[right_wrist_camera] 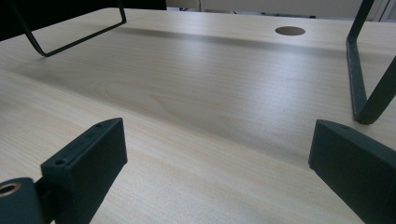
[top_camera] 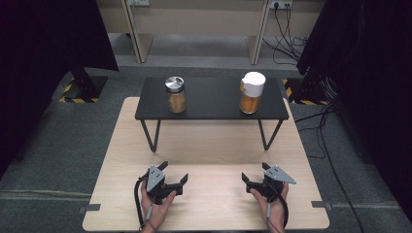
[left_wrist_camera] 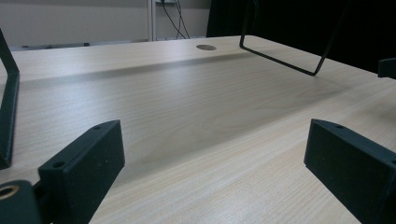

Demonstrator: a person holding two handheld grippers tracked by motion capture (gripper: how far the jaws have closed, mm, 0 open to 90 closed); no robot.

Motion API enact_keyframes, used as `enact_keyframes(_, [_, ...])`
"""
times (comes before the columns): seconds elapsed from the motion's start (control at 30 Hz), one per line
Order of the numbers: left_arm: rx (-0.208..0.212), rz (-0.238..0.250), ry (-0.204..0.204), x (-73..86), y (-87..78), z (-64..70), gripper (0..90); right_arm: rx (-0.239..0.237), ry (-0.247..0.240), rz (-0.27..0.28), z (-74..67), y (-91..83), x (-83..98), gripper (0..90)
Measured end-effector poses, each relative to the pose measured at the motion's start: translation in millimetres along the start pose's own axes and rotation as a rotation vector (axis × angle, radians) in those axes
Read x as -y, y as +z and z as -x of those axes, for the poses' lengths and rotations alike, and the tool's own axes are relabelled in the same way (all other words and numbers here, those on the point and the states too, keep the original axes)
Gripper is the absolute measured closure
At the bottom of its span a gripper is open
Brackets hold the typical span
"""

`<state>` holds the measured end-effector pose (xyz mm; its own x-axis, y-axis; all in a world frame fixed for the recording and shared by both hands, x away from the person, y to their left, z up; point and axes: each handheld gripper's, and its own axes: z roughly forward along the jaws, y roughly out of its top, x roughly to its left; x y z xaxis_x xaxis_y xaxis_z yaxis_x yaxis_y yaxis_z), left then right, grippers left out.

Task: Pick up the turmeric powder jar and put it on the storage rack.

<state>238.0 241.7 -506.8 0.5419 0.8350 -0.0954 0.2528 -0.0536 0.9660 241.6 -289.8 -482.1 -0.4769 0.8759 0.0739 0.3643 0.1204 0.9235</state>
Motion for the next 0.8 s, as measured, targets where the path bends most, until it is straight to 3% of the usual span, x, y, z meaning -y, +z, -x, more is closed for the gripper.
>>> enact_keyframes(0.8, [-0.003,-0.001,0.0,-0.1,0.0,0.6,4.2,-0.01,0.004,0.002,1.3,-2.4,3.1,4.8])
